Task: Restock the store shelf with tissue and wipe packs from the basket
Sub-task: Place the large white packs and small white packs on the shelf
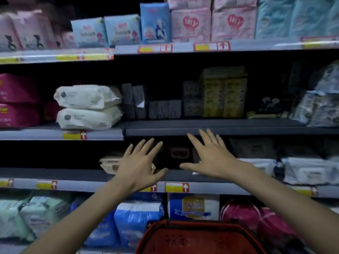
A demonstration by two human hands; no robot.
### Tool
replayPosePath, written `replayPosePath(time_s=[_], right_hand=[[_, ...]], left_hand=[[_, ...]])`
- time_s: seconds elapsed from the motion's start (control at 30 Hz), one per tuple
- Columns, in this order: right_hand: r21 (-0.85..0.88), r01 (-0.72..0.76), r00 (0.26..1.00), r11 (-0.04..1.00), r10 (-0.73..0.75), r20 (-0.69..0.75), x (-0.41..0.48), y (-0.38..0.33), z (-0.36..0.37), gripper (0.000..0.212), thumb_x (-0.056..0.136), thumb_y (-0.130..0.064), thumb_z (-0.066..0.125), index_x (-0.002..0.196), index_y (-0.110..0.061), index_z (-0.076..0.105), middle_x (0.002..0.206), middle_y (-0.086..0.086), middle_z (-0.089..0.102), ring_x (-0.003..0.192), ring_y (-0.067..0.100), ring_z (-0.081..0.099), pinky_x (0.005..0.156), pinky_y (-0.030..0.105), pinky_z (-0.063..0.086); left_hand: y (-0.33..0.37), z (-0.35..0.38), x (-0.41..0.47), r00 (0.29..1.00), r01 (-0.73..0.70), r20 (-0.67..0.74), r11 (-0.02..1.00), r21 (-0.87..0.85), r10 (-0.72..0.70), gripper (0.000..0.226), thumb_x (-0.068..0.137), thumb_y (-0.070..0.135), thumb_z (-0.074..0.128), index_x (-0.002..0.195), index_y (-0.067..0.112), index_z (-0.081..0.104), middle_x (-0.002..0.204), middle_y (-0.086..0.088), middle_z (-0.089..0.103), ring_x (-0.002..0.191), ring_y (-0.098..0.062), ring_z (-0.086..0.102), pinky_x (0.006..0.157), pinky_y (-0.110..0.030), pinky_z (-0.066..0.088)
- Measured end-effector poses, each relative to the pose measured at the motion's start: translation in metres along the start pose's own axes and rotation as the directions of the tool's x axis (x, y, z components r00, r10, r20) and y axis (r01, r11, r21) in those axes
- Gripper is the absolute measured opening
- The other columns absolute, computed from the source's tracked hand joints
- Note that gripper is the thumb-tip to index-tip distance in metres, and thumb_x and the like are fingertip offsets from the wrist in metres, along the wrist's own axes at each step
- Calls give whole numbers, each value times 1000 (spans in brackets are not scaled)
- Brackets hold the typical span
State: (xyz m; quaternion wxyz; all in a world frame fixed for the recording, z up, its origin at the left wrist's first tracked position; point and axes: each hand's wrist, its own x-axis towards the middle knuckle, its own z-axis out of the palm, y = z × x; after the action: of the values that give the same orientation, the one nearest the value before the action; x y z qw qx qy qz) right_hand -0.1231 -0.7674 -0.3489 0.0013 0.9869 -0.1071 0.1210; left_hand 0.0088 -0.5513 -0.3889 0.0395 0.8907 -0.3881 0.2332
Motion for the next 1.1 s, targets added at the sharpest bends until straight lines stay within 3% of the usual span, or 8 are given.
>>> replayPosePath(time_s=[0.2, 0.37, 0.47, 0.63, 0.7, 0.87, 1.03, 1.1], right_hand=[[0, 12, 992, 1000, -12, 129, -57, 25, 74, 111, 83, -89, 40, 163, -32, -11, 171, 10, -14, 157, 31, -18, 127, 53, -4], [34, 37, 963, 999, -45, 266, -98, 38, 150, 106, 89, -74, 54, 164, -27, -4, 170, 13, 1, 158, 33, 0, 127, 47, 7], [17, 67, 918, 998, -69, 392, -122, 43, 203, 103, 91, -68, 56, 164, -23, -2, 167, 16, 9, 155, 34, 8, 124, 46, 15], [-7, 124, 804, 992, -96, 587, -156, 46, 282, 101, 88, -65, 61, 164, -20, 11, 158, 18, 29, 144, 36, 32, 116, 46, 32], [-7, 123, 711, 992, -83, 699, -164, 47, 302, 98, 90, -58, 64, 163, -17, 13, 158, 21, 31, 140, 38, 38, 111, 46, 38], [-45, 189, 515, 981, -60, 855, -170, 48, 325, 50, 93, -35, 66, 137, -15, 55, 132, 15, 61, 113, 35, 63, 92, 43, 56], [-15, 220, 529, 975, -106, 842, -170, 47, 321, 40, 98, -35, 60, 133, -17, 58, 129, 11, 63, 114, 32, 64, 90, 40, 53], [6, 208, 562, 978, -124, 818, -170, 49, 317, 41, 100, -37, 59, 136, -18, 55, 133, 10, 61, 119, 31, 62, 91, 40, 51]], left_hand=[[36, 65, -43, 997, -56, 39, 991, -124, 62, 93, 86, 84, 29, 165, 36, 21, 171, -2, 27, 157, -28, 26, 123, -55, 28], [64, 131, -91, 982, -80, 158, 981, -175, 108, 91, 87, 81, 33, 164, 34, 25, 167, -3, 35, 154, -30, 34, 123, -52, 31], [78, 175, -120, 959, -89, 249, 977, -193, 136, 90, 86, 80, 39, 162, 32, 34, 160, -4, 46, 146, -30, 45, 114, -51, 41], [104, 234, -164, 858, -105, 475, 972, -212, 197, 90, 84, 79, 36, 161, 32, 35, 155, -2, 50, 140, -30, 50, 106, -51, 47], [115, 254, -178, 812, -118, 537, 965, -233, 229, 91, 80, 77, 39, 158, 30, 41, 146, -4, 58, 131, -34, 58, 98, -51, 50], [151, 290, -183, 673, -181, 677, 954, -240, 298, 88, 86, 72, 49, 162, 34, 25, 155, -3, 45, 136, -33, 49, 106, -47, 43], [194, 321, -177, 564, -347, 712, 902, -255, 418, 72, 89, 60, 61, 148, 22, 46, 145, -11, 46, 131, -35, 47, 107, -47, 35], [206, 331, -176, 572, -376, 690, 889, -259, 443, 63, 91, 57, 61, 141, 20, 51, 142, -12, 43, 128, -35, 46, 102, -45, 36]])
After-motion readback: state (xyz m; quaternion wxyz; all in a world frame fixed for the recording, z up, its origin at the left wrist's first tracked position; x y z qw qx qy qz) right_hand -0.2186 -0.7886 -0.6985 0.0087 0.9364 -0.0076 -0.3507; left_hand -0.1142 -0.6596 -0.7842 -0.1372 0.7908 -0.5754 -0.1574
